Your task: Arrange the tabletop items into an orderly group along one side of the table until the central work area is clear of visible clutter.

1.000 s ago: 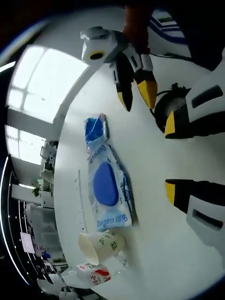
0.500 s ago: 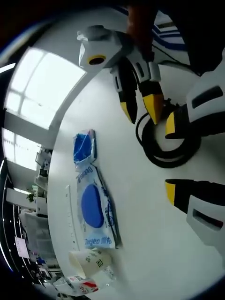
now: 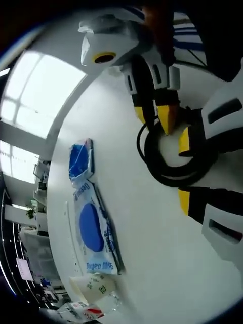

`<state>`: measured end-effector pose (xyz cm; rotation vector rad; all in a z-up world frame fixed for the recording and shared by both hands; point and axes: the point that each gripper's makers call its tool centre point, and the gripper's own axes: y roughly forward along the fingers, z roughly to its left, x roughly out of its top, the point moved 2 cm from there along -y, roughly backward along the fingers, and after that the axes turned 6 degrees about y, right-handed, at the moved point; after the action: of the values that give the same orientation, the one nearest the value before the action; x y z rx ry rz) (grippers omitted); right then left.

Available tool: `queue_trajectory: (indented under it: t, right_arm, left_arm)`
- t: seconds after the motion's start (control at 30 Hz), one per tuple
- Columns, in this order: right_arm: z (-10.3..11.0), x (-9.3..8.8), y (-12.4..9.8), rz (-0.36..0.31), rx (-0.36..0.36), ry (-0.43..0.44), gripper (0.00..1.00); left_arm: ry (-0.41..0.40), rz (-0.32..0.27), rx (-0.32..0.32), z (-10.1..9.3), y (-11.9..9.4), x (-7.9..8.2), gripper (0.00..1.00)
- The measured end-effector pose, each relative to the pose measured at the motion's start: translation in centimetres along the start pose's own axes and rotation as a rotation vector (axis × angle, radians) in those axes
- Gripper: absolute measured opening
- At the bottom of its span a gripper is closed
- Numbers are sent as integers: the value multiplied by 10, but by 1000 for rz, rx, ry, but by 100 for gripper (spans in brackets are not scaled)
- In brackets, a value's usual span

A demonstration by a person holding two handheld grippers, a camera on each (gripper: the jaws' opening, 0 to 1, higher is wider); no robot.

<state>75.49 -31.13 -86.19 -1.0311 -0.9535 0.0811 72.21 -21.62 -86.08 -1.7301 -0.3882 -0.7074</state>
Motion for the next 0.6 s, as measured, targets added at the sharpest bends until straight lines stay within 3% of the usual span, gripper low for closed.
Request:
queue_trajectory:
  t: [0.33,0.6]
  right_arm:
    - [0,-2,6,-10,-40,-3,11]
    - [-1,-3,3,-16,-38,68,9]
  left_arm:
    - [54,-4,26,5,4,-2,15]
    - [24,31,1,6,4,-4,8]
